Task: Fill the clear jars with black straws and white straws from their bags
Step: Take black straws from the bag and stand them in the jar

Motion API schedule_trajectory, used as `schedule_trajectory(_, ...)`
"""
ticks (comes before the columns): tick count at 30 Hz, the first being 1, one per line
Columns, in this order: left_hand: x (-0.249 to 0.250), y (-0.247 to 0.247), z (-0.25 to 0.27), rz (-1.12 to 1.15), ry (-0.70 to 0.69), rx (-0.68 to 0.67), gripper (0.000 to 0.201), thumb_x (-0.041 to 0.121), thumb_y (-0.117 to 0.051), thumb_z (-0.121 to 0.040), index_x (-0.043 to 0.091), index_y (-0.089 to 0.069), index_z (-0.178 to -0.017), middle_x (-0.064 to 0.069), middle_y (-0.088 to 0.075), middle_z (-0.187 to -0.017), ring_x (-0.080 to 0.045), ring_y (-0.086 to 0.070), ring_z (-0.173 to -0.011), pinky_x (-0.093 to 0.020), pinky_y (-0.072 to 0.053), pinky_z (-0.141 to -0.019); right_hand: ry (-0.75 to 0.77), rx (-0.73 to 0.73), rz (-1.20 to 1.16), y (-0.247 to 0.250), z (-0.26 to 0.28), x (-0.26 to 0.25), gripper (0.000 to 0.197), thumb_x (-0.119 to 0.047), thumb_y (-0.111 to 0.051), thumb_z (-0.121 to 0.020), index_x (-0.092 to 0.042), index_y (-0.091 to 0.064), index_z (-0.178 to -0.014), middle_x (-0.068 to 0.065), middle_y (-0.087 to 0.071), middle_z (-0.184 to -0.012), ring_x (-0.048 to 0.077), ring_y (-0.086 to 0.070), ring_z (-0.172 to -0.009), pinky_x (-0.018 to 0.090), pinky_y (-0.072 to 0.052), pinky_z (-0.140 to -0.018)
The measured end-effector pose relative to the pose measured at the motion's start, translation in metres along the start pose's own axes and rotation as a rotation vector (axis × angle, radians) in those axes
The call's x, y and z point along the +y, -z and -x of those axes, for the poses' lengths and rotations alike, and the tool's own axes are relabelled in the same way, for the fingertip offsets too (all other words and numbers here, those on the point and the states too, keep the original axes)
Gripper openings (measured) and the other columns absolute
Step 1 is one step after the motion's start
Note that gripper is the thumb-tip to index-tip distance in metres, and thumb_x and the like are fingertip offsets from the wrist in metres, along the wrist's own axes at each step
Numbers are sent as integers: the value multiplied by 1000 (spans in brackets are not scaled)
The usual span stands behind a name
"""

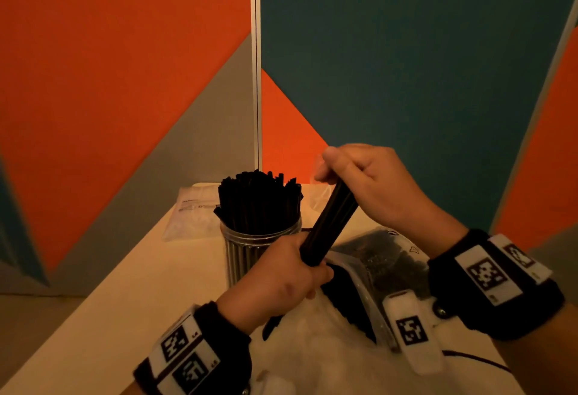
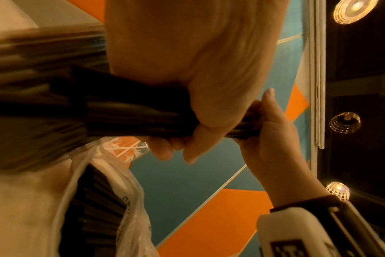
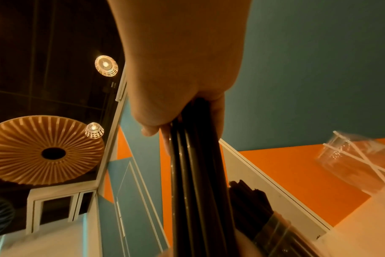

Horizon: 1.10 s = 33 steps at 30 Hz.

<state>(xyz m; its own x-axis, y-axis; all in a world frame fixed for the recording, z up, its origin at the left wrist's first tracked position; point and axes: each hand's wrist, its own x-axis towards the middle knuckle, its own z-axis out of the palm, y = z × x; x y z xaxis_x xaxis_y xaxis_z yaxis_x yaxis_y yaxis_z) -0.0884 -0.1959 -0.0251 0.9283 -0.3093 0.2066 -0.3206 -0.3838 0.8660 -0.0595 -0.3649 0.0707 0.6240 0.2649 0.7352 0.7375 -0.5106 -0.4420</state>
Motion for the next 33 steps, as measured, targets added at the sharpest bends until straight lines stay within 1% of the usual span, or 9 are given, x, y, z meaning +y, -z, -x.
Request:
schedule_trajectory(2, 7, -1, -3, 84, -13, 14, 14, 20, -75, -83, 17, -62, -87, 8, -58, -62, -7, -57, -52, -19, -47, -51, 42, -40, 68, -6, 1, -6, 50, -54, -46, -98, -22, -73, -70, 0, -70, -74, 21, -67, -74, 48, -52, -75)
schedule_trajectory(5, 15, -1, -7, 94, -77, 53, 17, 23, -75, -83, 14, -60, -86, 4, -58, -62, -9, -55, -51, -20, -45, -52, 130, -32, 141, -17, 1, -15, 51, -55, -49, -95, -20, -70, -64, -7, -65, -67, 11, -63, -67, 44, -50, -71)
schedule_trajectory(9, 15, 5, -4, 106, -110, 122, 16, 21, -74, -84, 13, -61, -90, -2, -63, -65, -10, -60, -53, -22, -48, -53, 220, 61, 130, -26, -2, -20, 38, -46, -54, -97, -18, -71, -78, -11, -61, -75, 8, -59, -72, 40, -49, -67)
schedule_trajectory(15, 12, 16, -5, 249, -173, 215, 15, 11, -72, -84, 20, -60, -85, -4, -65, -61, -23, -65, -56, -32, -55, -60, 184, 135, -22, -33, 2, -22, 31, -39, -53, -100, -17, -70, -113, -10, -62, -103, 10, -60, -99, 24, -49, -76)
schedule_trajectory(18, 8, 9, -5, 316, -190, 246, 14, 9, -71, -84, 11, -63, -94, -7, -66, -64, -19, -63, -55, -31, -51, -59, 284, 106, 11, -37, 4, -27, 32, -27, -55, -101, -15, -62, -130, -7, -59, -121, 5, -55, -116, 24, -46, -96)
schedule_trajectory(21, 2, 2, -2, 348, -200, 276, 16, 2, -70, -85, 8, -64, -99, -3, -68, -67, -13, -62, -53, -25, -49, -56, 343, 35, 53, -44, 8, -30, 30, -20, -53, -102, -11, -66, -128, 2, -62, -132, 11, -53, -128, 22, -39, -107)
schedule_trajectory(27, -2, -2, 6, 410, -191, 288, 20, -4, -68, -84, 11, -67, -97, 2, -70, -73, -8, -63, -60, -20, -48, -54, 296, -101, 46, -51, 21, -33, 30, -20, -53, -102, -12, -70, -125, 0, -67, -130, 9, -58, -125, 29, -45, -106)
schedule_trajectory(31, 4, 6, 6, 403, -195, 329, 8, 3, -69, -86, 6, -64, -91, -12, -66, -69, -17, -62, -60, -31, -52, -60, 308, -14, -76, -46, 16, -32, 39, -34, -46, -105, -15, -60, -136, -3, -59, -141, 5, -50, -134, 25, -40, -110)
schedule_trajectory(33, 7, 16, 6, 397, -211, 395, 11, 6, -70, -87, 0, -61, -90, -20, -65, -72, -20, -63, -60, -30, -54, -63, 243, 118, -118, -48, 18, -24, 35, -34, -43, -106, -19, -60, -132, -6, -63, -130, 7, -56, -125, 25, -45, -101)
